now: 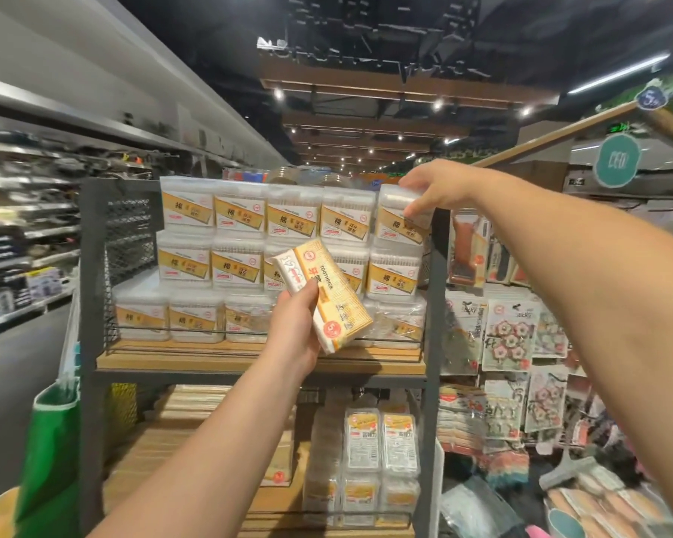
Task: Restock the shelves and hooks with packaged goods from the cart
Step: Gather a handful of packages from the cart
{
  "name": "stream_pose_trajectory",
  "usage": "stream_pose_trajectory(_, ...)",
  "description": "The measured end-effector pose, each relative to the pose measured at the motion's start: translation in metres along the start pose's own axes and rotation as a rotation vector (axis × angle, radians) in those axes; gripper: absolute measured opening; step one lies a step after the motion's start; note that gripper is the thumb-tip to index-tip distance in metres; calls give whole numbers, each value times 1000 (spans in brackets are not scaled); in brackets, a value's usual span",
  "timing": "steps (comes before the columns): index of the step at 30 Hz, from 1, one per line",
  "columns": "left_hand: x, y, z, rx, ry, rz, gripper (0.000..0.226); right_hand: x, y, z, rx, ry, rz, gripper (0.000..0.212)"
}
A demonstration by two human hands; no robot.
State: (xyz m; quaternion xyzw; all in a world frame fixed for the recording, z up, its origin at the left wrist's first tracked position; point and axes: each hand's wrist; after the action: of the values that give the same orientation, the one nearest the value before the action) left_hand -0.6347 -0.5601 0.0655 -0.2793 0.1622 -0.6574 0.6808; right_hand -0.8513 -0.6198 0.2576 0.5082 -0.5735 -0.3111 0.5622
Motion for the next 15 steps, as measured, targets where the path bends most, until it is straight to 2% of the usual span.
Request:
stream_pose_trajectory(3, 1, 1, -3, -27, 11, 0, 10, 5, -4, 2, -10, 6, 2, 62)
stream_pose_trajectory(8, -1, 8, -9, -22, 28, 19, 15, 9, -18, 9, -9, 19, -13, 56)
stream_pose_trajectory(13, -7, 13, -11, -87, 50, 25, 19, 5, -29, 15, 4, -4, 57, 62)
stream_pose_trajectory(15, -10, 17, -12, -110, 63, 25, 17, -8, -31, 11, 39, 9, 168, 67)
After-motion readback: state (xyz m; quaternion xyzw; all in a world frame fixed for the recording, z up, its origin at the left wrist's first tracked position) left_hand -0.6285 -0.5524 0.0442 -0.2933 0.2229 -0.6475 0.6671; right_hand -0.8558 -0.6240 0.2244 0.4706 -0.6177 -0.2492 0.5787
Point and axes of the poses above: each hand's wrist, its own x-axis towards the middle knuckle, its own y-axis out of the back of the hand, z = x × y, and after that the axes turned 6 degrees about -y, right-handed
